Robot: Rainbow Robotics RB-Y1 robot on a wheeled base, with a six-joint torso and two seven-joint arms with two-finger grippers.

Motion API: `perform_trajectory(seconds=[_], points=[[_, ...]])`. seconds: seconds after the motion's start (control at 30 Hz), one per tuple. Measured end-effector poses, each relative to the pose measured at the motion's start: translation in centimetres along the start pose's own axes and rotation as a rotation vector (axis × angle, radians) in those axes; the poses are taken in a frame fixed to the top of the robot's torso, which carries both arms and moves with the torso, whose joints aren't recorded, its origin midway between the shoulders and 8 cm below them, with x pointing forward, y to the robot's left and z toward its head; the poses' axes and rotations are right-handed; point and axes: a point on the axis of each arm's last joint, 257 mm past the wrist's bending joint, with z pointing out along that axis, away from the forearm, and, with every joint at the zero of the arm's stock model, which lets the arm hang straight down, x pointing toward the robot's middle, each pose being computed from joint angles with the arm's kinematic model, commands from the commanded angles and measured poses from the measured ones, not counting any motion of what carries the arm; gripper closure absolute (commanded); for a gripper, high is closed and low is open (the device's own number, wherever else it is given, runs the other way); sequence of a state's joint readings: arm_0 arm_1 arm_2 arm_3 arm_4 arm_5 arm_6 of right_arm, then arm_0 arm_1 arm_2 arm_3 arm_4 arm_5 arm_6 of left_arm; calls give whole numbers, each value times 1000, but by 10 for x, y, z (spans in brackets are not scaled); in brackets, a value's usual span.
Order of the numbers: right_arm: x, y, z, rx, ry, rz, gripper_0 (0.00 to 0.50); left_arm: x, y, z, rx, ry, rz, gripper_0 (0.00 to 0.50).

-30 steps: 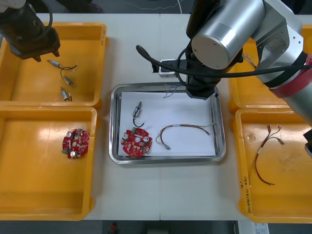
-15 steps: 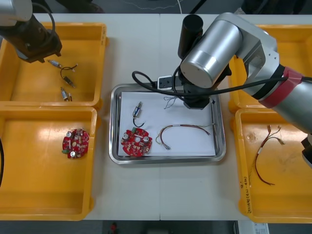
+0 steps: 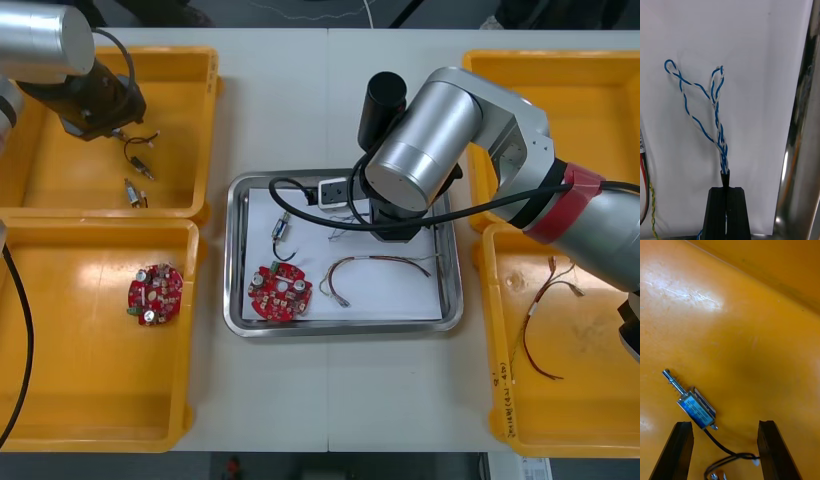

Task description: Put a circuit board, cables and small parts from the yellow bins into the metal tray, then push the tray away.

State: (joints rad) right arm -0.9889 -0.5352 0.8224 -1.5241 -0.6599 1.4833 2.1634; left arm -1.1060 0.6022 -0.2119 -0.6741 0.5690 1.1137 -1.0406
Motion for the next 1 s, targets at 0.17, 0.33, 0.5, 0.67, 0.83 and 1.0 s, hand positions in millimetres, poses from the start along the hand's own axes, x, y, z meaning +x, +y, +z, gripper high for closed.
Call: perform_trajectory(seconds=[0.17, 0.33, 0.5, 0.67, 0.83, 1.0], points=[[2, 5, 3, -9, 2, 3, 0, 4, 8, 6, -20, 4, 1, 0], [3, 7, 5, -15, 3, 5, 0, 1, 11, 8, -19, -10, -4, 0], [3, 7, 5, -15, 4, 5, 0, -3, 18, 15, -19, -31, -21, 0], [5, 5, 5, -3, 14, 2, 0, -4, 23, 18, -21, -40, -30, 0], [6, 4, 4, 2, 19, -2, 0, -7, 24, 20, -17, -53, -35, 0], [6, 5, 2, 0, 23, -6, 0, -9, 23, 20, -12, -64, -35, 0]])
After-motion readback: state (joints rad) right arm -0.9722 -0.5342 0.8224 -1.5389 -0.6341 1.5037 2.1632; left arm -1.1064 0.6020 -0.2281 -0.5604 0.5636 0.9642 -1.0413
